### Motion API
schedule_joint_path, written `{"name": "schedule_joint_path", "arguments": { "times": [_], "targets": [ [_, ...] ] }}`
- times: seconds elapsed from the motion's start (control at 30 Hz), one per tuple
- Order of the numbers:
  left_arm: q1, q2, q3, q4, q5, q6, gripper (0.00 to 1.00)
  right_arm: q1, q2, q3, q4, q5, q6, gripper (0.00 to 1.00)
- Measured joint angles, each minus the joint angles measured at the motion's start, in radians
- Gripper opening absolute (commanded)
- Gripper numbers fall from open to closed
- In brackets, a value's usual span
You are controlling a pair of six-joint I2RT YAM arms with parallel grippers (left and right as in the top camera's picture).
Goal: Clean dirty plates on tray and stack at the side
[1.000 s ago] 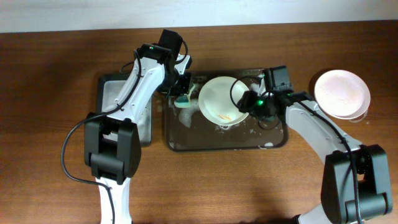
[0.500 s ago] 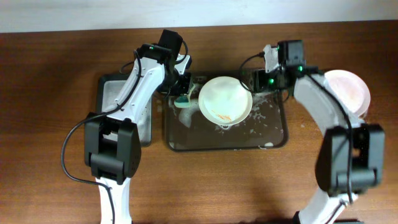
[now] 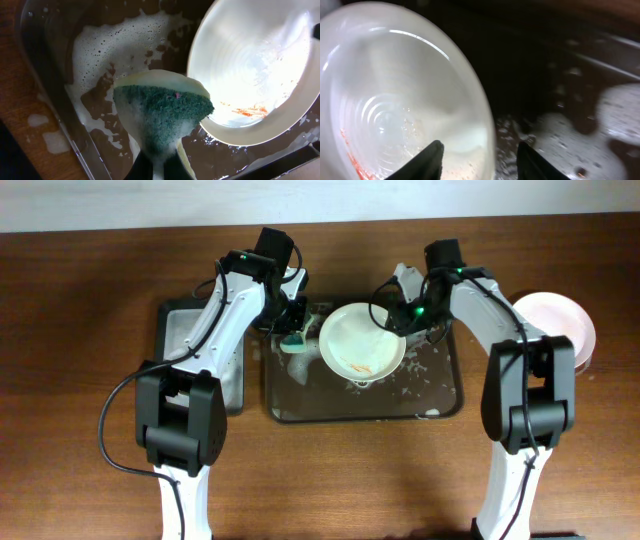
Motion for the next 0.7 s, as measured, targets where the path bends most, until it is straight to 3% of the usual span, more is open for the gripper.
{"name": "schedule_joint_path", "arguments": {
  "times": [0.2, 0.4, 0.7],
  "targets": [
    [0.0, 0.0, 0.0, 0.0, 0.0, 0.0, 0.01, 0.008, 0.025, 0.0, -0.008, -0.001, 0.012, 0.05],
    [0.0, 0.0, 0.0, 0.0, 0.0, 0.0, 0.01, 0.008, 0.025, 0.008, -0.074, 0.013, 0.179, 0.04],
    [0.0, 0.0, 0.0, 0.0, 0.0, 0.0, 0.0, 0.011, 0.025, 0.018, -0.243, 0.037, 0.588, 0.04]
  ]
}}
